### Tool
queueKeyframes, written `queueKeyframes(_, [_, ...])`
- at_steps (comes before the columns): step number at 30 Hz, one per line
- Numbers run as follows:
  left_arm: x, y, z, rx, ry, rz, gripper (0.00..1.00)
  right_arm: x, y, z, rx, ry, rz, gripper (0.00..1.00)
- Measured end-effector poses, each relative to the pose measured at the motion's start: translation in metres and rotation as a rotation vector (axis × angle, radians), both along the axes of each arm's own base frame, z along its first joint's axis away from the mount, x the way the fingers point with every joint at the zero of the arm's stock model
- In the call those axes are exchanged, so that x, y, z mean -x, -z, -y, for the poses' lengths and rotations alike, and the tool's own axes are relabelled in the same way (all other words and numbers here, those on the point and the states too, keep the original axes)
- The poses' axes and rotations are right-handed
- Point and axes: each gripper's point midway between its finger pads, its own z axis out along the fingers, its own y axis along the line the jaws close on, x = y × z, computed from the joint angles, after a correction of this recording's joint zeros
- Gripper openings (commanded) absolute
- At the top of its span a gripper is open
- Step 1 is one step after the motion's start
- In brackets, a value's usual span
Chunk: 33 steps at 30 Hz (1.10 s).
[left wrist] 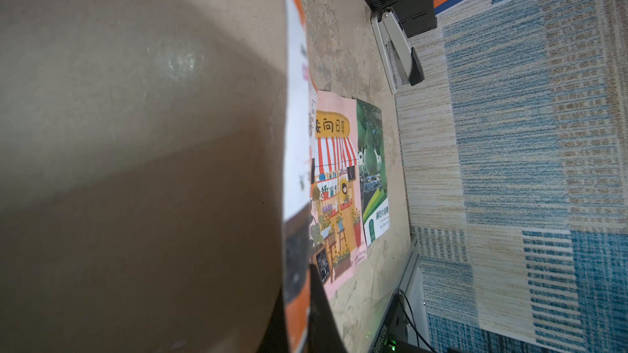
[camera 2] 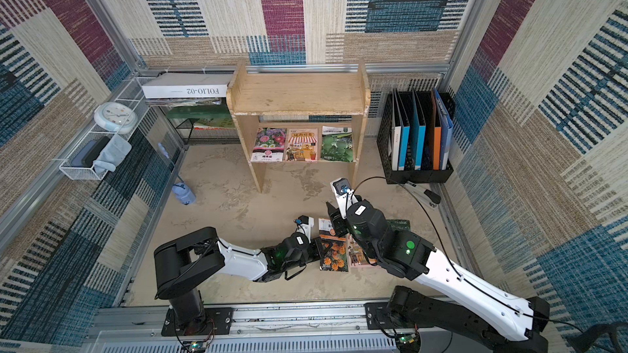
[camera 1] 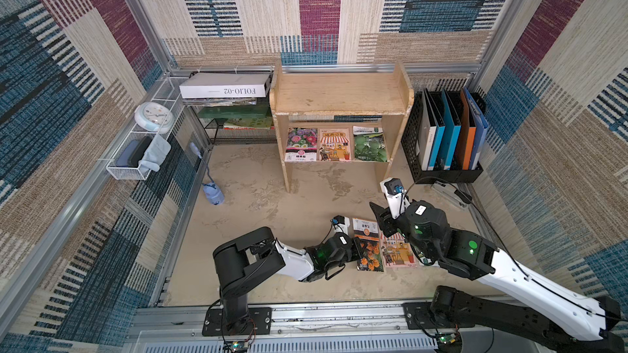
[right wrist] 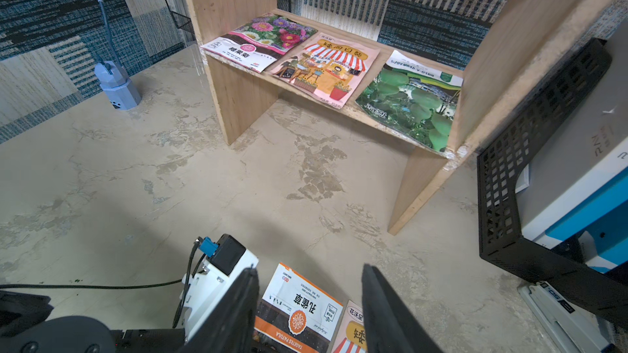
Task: Take the seed bag off the shelf
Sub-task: Place the seed packet at the center of the board.
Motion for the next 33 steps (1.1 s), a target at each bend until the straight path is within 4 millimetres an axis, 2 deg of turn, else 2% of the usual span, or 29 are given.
queueKeyframes(16, [-0.005, 0.026, -0.006, -0.153, 0.008, -0.02, 0.02, -0.001, 0.007, -0.003, 0.023, -0.006, -0.01, 0.53])
queueKeyframes(28, [-0.014, 0.026, -0.004, -0.234, 0.02, 0.007, 0.46, 0.0, 0.009, -0.004, 0.023, -0.013, -0.014, 0.54])
queueKeyframes(33, [-0.016, 0.024, -0.001, -0.274, 0.034, 0.007, 0.59, 0.0, 0.009, -0.004, 0.023, -0.013, -0.014, 0.54])
